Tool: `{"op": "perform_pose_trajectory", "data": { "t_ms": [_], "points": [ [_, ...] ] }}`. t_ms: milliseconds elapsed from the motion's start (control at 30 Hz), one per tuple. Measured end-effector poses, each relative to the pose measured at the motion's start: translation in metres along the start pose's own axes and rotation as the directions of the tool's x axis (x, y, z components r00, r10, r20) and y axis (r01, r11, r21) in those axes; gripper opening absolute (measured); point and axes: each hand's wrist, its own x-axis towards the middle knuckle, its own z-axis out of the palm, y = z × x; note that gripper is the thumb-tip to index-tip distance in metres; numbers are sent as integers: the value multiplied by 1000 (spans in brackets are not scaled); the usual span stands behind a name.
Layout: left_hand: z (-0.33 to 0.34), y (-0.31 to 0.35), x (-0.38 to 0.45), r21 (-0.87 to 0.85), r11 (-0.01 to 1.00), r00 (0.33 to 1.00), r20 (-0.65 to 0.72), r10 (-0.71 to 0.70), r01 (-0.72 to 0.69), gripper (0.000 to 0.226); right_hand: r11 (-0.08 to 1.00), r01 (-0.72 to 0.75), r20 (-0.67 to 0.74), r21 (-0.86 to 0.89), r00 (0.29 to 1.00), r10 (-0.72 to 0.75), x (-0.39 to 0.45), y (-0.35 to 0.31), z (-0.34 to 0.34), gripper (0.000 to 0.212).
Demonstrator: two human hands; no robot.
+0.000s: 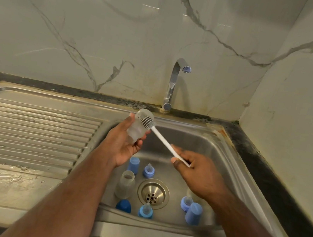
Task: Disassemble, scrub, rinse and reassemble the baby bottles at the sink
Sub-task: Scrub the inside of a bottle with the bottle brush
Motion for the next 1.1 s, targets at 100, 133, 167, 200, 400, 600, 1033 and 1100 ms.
{"op": "perform_pose_trajectory", "data": {
  "t_ms": [100, 133, 167, 200, 400, 600, 1033, 1100],
  "points": [
    [1, 2, 0, -124, 992, 999, -42, -14, 9, 46, 1000, 25, 52, 16, 998, -26, -1, -2, 3, 37],
    [0, 2, 1, -129, 992, 999, -39, -20, 15, 48, 999, 19, 21, 31, 1000, -19, 2, -1, 2, 38],
    [-1, 1, 1, -126, 992, 999, -31, -28, 24, 50, 999, 4, -18, 34, 1000, -3, 5, 0, 0, 40],
    [-1, 1, 2, -122, 992, 999, -25, -35, 32, 52, 1000, -11, -50, 21, 999, 12, 7, 2, -1, 41],
    [0, 5, 1, -195, 981, 997, -78, -19, 4, 41, 997, 33, 85, 68, 996, -39, 0, 1, 5, 35],
    [-3, 3, 2, -88, 990, 992, -53, -111, 106, 52, 999, -1, -27, 40, 1000, 2, 8, 2, 3, 40],
    [-4, 2, 3, -120, 992, 998, -38, -45, 40, 62, 993, 40, 73, 113, 996, -49, 3, 4, 5, 37],
    [-5, 3, 3, -129, 991, 998, -50, -35, 29, 60, 991, 46, 56, 128, 997, -54, 5, 4, 1, 37]
  ]
}}
